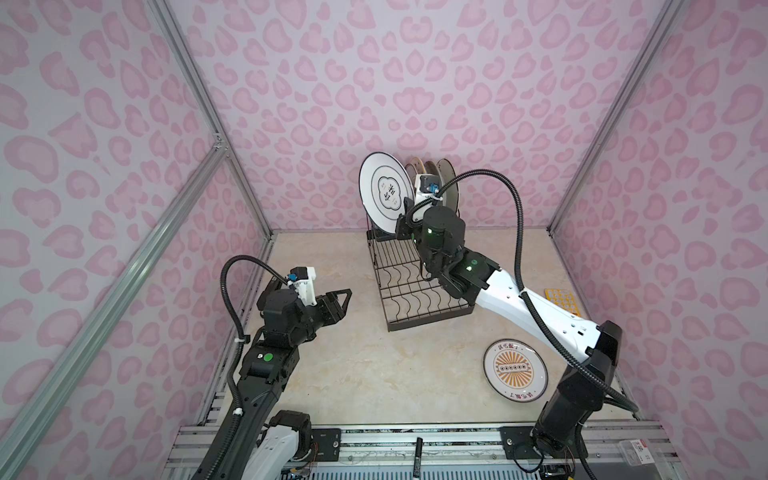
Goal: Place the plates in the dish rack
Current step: 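Open the left gripper and carry the plate into the rack with the right gripper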
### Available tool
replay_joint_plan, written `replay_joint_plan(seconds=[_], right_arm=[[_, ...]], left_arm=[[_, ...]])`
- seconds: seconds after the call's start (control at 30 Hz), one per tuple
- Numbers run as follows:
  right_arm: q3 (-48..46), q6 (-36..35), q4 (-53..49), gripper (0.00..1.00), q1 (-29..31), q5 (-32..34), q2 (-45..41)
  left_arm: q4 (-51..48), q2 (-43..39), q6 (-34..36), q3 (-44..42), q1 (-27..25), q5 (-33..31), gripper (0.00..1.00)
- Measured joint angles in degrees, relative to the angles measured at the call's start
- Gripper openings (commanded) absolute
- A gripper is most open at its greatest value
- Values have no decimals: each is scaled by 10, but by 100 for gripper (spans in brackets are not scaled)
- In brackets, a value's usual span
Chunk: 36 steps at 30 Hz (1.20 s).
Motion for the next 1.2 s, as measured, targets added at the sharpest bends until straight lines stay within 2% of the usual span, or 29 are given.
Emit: replay_joint_plan(seconds=[0.23,0.47,0.57,0.83,1.2], right_arm=[[185,-90,-58,0,12,102,140],[361,-164,-101,0,17,154,271],[408,-195,-102,0,17,174,314],[435,-263,-97,0,13,211,360],[437,-262,-82,0,-7,221,367]], left_arm=[[-7,-23,-17,-23,0,3,59],[-10,-38,-24,-37,0,11,59],[-10,-40,-27,-40,0,12,59],[-9,-32,-29,-40,0,17,59],[-9,-26,-29,-42,0,18,59]])
